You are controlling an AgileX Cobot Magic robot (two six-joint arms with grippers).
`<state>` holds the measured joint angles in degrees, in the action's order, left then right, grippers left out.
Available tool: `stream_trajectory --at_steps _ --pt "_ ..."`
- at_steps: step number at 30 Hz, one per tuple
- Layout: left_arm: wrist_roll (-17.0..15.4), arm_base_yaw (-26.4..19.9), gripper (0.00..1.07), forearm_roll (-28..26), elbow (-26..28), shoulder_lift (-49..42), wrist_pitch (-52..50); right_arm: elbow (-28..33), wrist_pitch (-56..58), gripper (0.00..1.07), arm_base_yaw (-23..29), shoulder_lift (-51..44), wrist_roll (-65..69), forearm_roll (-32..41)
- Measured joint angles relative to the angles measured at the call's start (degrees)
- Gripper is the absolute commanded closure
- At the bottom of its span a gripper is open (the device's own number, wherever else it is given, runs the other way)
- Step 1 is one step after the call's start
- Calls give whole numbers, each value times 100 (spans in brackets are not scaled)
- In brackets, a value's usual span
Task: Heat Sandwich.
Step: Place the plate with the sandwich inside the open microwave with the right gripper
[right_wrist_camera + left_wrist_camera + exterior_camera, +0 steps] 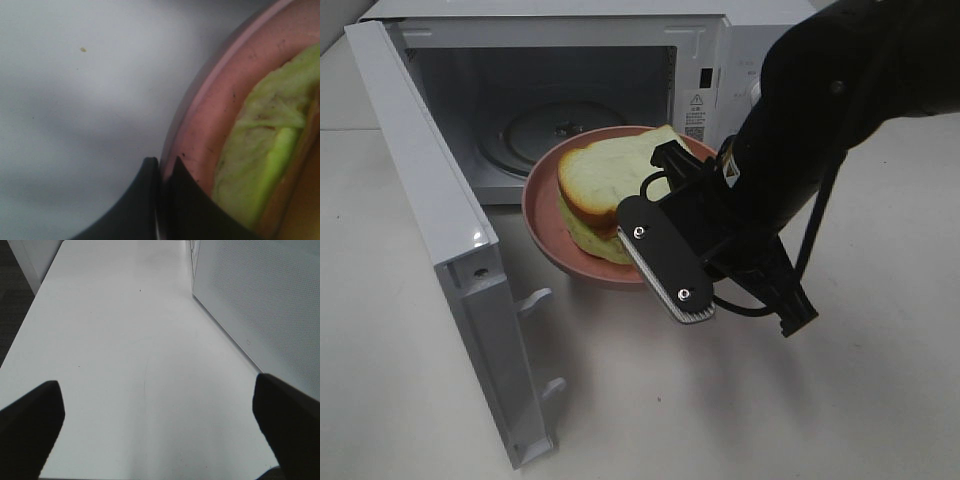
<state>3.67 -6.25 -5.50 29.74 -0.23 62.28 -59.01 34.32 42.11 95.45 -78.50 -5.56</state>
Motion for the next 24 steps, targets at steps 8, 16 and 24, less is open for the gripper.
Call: stream_trajectory --at_steps 8,16,24 --pt "0 0 9 0 0 0 0 -464 -11 107 0 453 6 0" --pt "0 0 9 0 0 0 0 -900 -6 107 0 837 6 0" --pt "0 0 9 0 0 0 0 -1484 120 107 0 1272 6 -17"
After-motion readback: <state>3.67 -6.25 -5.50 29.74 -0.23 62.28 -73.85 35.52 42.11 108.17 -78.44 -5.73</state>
